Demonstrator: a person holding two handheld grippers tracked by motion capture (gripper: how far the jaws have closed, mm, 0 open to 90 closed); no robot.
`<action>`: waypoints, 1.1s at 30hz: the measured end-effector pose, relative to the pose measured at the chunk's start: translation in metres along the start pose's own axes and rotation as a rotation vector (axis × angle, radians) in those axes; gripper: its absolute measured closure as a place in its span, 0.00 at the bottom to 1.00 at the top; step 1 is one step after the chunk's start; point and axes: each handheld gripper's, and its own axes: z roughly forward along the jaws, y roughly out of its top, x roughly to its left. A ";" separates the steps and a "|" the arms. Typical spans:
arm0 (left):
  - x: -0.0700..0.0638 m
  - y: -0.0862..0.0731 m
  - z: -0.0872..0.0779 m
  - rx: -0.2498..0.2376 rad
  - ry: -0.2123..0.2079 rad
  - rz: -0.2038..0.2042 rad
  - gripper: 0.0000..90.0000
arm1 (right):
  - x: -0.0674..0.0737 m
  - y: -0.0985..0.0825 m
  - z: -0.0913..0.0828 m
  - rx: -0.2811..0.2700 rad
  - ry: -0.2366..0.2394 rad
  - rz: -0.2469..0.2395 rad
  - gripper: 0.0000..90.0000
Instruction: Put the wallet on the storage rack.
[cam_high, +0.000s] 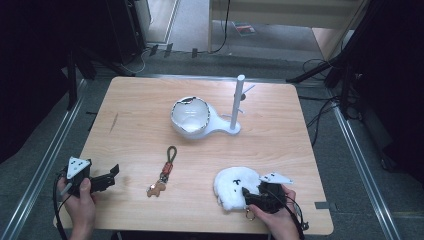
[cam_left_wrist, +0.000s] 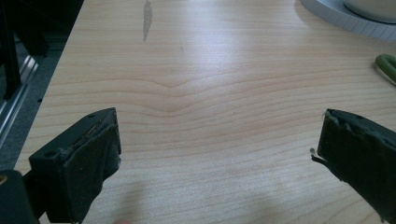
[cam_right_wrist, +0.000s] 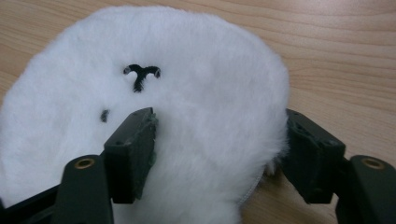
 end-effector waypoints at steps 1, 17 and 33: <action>0.000 0.000 0.000 0.000 0.000 0.000 0.00 | 0.001 0.000 0.000 0.001 -0.002 -0.001 0.42; 0.000 0.000 0.001 0.002 0.001 0.002 0.00 | -0.003 0.001 -0.001 -0.019 0.028 0.069 0.84; 0.001 0.000 0.001 0.003 -0.003 -0.008 0.00 | -0.008 0.011 -0.026 -0.138 0.135 0.214 0.90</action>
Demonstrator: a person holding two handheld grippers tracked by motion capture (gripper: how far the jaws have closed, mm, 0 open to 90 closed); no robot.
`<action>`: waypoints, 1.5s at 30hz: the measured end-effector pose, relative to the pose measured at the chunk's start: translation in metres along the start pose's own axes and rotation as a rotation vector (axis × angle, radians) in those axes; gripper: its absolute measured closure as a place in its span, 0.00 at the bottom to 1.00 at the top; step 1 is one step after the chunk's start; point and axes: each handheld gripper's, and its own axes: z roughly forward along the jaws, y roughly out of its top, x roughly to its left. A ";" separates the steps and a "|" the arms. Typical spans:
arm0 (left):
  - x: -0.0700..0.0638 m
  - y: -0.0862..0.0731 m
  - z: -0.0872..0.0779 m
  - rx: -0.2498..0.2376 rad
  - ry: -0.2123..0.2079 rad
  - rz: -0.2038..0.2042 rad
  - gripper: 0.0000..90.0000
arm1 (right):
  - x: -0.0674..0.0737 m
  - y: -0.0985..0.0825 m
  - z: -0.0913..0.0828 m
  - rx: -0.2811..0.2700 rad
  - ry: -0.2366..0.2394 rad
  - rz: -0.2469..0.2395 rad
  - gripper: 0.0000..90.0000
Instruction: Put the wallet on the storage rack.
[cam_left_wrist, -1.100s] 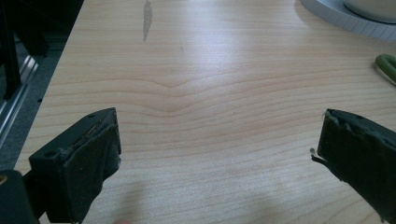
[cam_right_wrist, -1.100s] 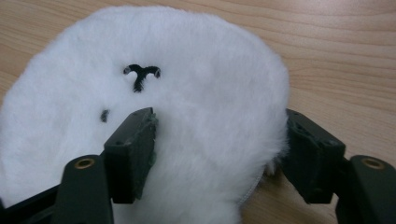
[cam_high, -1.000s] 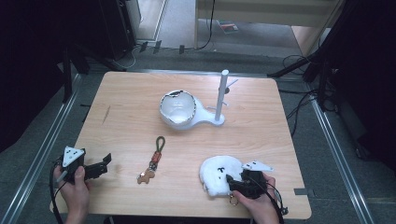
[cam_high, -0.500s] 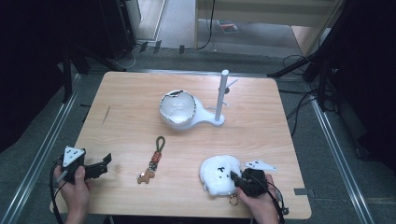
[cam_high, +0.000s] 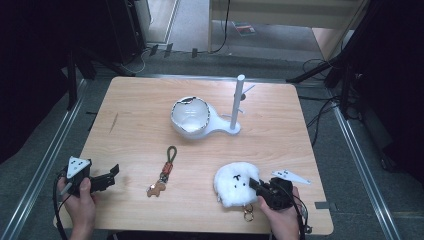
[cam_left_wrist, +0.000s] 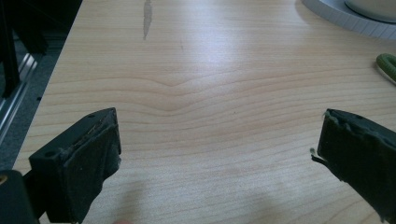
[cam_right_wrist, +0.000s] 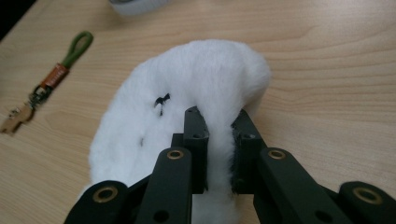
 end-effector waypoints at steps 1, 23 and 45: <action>0.000 0.000 0.000 0.000 -0.001 -0.001 0.00 | 0.003 0.003 -0.004 -0.025 0.015 0.012 0.90; 0.000 -0.001 -0.001 -0.010 0.003 -0.002 0.00 | 0.034 0.043 -0.025 -0.165 0.039 0.059 0.90; 0.000 -0.001 -0.001 0.000 -0.004 -0.001 0.00 | 0.062 0.085 -0.005 -0.203 0.009 0.091 0.89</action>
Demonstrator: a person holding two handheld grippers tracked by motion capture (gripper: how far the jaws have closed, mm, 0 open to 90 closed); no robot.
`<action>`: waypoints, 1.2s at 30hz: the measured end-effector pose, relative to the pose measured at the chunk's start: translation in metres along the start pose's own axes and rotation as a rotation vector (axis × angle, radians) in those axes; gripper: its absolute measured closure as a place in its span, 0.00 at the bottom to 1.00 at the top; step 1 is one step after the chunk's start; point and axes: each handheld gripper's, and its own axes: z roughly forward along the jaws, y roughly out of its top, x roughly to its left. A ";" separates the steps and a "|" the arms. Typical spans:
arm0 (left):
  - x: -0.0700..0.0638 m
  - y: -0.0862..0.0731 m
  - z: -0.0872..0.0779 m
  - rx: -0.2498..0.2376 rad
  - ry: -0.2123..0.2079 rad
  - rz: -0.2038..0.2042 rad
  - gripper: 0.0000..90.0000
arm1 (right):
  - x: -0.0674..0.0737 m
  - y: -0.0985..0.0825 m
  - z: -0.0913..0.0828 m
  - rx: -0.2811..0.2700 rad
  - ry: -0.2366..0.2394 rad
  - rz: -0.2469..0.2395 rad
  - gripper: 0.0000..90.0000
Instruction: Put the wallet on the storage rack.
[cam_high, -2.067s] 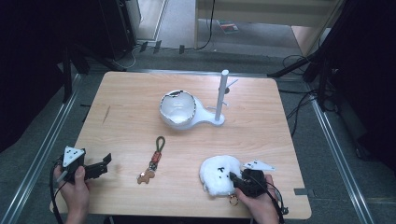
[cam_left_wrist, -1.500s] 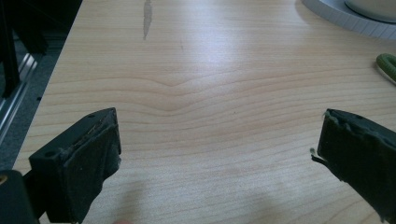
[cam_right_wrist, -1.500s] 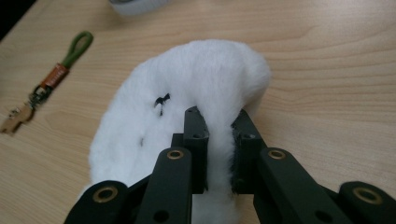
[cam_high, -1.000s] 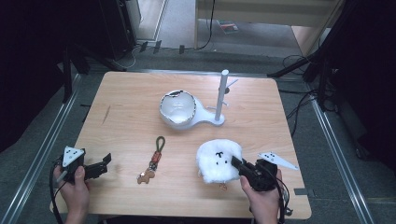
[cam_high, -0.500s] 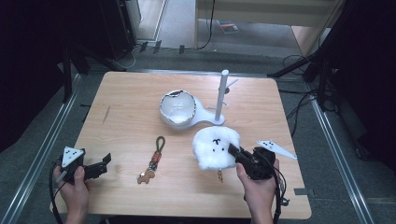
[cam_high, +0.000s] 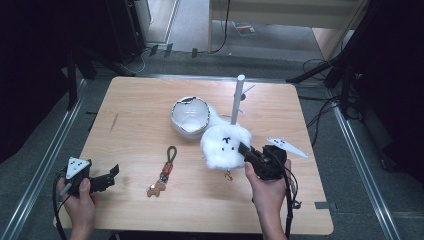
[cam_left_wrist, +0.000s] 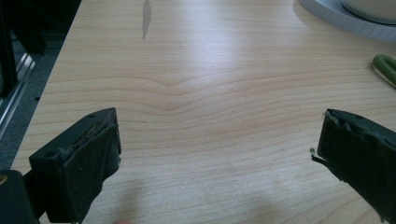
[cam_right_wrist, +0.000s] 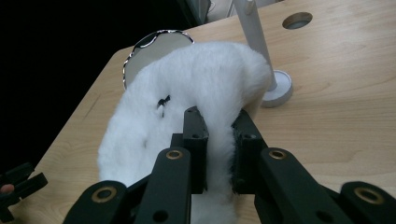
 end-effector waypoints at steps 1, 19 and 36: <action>0.000 0.000 0.000 0.000 0.000 -0.001 0.00 | 0.001 0.001 0.001 -0.001 -0.002 0.000 0.89; 0.000 0.000 0.000 -0.008 -0.012 -0.003 0.00 | 0.026 0.017 0.036 -0.009 -0.021 -0.032 0.89; 0.001 0.000 -0.001 -0.008 -0.014 -0.005 0.00 | 0.033 0.022 0.060 -0.021 -0.080 -0.041 0.89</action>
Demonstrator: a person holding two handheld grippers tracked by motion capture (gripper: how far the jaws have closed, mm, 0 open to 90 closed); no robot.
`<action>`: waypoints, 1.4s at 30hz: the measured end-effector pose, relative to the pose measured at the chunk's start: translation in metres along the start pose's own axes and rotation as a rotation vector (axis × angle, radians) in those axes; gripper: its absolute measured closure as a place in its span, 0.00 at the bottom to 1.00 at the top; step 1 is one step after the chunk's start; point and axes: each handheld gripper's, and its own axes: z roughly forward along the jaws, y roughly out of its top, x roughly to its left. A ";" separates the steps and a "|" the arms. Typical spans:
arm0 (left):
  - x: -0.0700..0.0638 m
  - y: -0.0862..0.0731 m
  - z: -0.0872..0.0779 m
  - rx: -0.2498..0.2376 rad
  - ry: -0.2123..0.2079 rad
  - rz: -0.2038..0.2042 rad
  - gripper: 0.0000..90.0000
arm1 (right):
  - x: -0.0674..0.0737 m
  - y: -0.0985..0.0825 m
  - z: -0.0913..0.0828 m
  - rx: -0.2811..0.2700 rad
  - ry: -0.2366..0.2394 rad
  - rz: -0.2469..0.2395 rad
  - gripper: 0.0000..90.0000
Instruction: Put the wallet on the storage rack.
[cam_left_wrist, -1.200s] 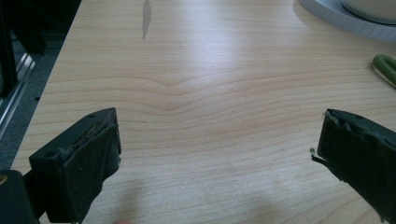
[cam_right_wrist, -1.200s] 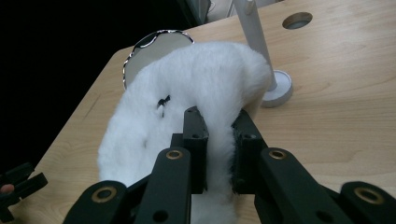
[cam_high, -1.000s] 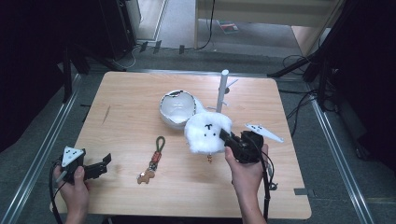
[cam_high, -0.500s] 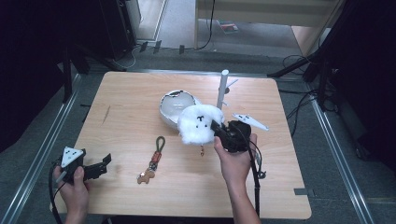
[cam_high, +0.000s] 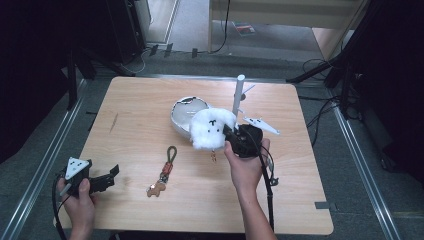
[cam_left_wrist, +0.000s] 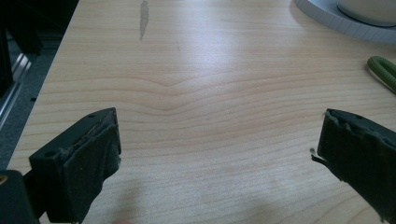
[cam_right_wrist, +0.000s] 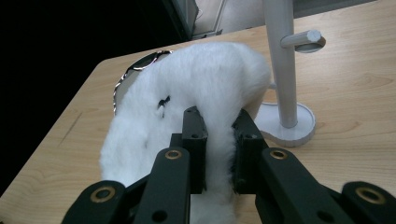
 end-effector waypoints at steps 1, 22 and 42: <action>0.000 0.000 0.000 0.000 0.000 -0.001 0.00 | 0.000 0.000 0.001 -0.003 -0.003 -0.004 0.89; 0.001 0.000 0.000 0.000 -0.005 -0.009 0.00 | 0.025 0.008 0.039 0.005 -0.090 0.005 0.88; 0.001 0.000 0.000 0.001 -0.009 -0.014 0.00 | 0.034 0.011 0.062 0.000 -0.165 0.005 0.87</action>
